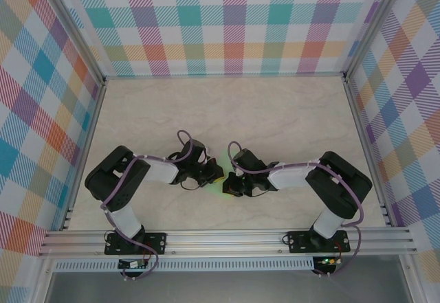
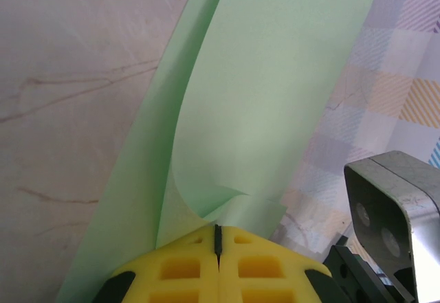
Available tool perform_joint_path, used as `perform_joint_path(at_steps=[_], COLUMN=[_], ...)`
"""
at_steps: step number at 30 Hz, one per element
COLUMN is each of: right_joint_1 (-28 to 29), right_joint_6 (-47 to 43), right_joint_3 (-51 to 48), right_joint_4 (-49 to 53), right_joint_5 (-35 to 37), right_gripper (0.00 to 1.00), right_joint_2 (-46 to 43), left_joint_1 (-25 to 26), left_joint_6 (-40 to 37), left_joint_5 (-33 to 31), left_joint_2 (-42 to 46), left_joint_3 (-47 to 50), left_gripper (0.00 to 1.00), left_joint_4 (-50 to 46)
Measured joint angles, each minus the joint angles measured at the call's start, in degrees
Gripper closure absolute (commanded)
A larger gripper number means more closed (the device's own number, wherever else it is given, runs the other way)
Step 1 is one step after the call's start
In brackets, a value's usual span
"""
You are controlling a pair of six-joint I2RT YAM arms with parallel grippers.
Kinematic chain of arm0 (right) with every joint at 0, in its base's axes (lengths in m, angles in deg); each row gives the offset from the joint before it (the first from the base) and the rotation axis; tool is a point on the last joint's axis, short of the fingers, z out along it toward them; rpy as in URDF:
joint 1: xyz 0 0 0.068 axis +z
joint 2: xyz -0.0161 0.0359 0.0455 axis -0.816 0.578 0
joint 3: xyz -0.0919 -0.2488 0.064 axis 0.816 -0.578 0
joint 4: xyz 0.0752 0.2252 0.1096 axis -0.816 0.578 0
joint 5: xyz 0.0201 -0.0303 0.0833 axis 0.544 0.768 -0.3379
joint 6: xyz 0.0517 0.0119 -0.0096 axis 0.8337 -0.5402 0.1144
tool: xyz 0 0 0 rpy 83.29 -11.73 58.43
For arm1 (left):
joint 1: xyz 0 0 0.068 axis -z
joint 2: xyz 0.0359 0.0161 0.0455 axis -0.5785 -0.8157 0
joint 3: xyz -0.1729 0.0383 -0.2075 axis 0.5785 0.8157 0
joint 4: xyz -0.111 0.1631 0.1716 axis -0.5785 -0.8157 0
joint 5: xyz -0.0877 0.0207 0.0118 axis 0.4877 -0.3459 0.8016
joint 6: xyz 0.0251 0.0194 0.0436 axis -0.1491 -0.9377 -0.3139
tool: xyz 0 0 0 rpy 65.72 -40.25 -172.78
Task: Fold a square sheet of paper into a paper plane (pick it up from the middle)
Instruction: Fold the triangle a second time at the center of the table.
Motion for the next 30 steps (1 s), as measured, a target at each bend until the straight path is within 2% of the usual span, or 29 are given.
perform_joint_path(at_steps=[5,15,30], right_joint_1=[-0.04,-0.04,-0.04], right_joint_6=[-0.24,-0.35,-1.18], right_joint_3=[0.00,0.02,1.09], right_joint_4=[-0.02,0.00,1.44], right_joint_5=[0.00,0.00,-0.04], right_gripper=[0.92,0.92,0.91], right_joint_2=[0.09,0.09,0.44], left_joint_1=[-1.57,-5.46,-8.09], left_joint_6=[-0.37,-2.91,-6.47], left_joint_5=[2.23,-1.70,-2.27], left_joint_2=[-1.09,-1.51,-0.35], left_joint_3=[-1.55,-3.85,-6.88], left_gripper=[1.00,1.00,1.00], left_joint_4=[-1.44,-3.56,-10.25])
